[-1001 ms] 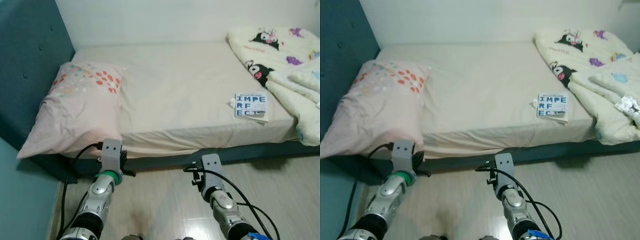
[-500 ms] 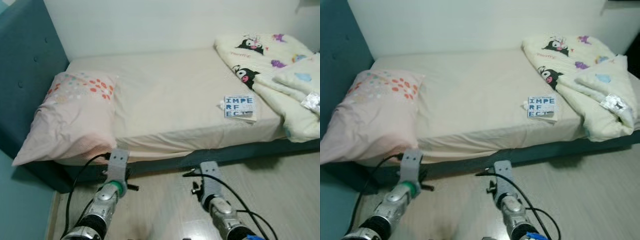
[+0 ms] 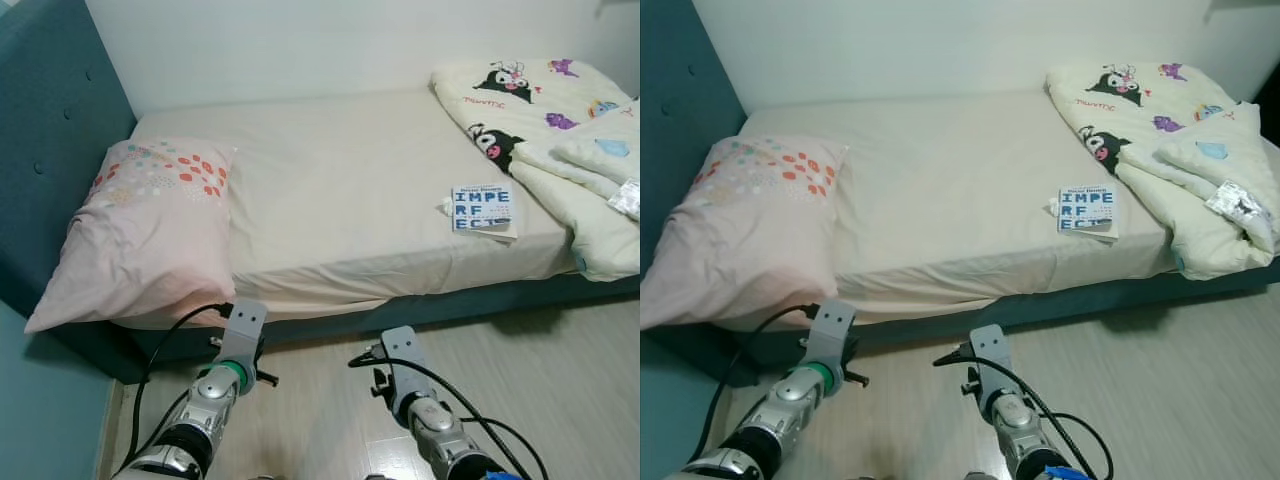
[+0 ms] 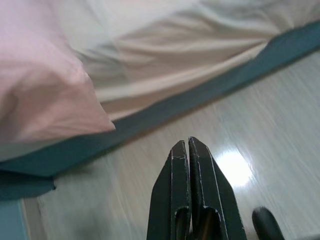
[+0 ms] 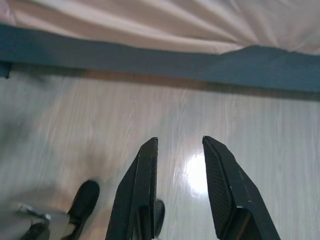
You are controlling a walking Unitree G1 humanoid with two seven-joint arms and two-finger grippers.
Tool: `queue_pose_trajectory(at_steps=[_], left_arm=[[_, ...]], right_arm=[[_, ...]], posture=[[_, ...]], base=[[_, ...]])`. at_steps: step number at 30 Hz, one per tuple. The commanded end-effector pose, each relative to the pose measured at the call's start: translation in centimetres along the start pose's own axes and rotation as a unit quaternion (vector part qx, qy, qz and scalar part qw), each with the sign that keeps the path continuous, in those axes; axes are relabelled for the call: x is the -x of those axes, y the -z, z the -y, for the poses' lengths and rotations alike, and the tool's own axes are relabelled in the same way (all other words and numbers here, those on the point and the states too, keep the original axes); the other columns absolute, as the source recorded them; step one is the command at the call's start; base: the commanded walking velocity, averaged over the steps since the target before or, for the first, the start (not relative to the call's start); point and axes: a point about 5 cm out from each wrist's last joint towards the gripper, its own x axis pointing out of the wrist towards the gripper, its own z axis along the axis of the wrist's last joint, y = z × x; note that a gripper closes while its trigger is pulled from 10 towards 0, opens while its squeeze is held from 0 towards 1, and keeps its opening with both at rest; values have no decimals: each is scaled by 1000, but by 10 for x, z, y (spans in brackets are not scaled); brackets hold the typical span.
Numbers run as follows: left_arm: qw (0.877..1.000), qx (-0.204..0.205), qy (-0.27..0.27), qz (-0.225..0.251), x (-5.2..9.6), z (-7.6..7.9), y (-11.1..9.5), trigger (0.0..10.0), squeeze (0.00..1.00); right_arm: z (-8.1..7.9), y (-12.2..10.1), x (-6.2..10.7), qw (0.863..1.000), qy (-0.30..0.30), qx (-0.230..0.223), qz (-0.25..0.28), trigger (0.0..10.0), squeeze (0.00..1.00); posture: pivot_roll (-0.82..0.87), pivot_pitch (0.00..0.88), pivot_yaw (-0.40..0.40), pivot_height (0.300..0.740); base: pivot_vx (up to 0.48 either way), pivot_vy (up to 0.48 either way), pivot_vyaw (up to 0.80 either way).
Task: Clean up the room
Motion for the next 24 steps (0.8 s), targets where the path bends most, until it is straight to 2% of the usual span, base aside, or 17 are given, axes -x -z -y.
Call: queue_pose_trajectory(at_steps=[1, 4, 11, 16, 24], left_arm=[[1000, 15, -17, 6, 3, -5, 4, 10000, 0], [999, 32, -32, 11, 4, -10, 5, 10000, 0], [999, 26, -30, 22, 6, -4, 7, 10000, 0], [998, 48, -38, 33, 5, -8, 2, 10000, 0], [999, 24, -19, 38, 3, -2, -1, 10000, 0]], right_arm=[[1, 1, 1, 1000, 4, -12, 3, 10000, 0], [0, 1, 1, 1000, 1, -7, 5, 10000, 0], [6, -1, 1, 1000, 14, -23, 10, 10000, 0], [2, -3, 1, 1000, 9, -9, 21, 10000, 0], [9, -7, 0, 999, 26, -37, 29, 10000, 0]], posture=[[48, 0, 73, 740], [48, 0, 73, 740], [60, 0, 53, 740], [39, 4, 74, 740], [51, 10, 64, 740]], base=[[0, 0, 0], [0, 0, 0], [0, 0, 0], [0, 0, 0], [0, 0, 0]])
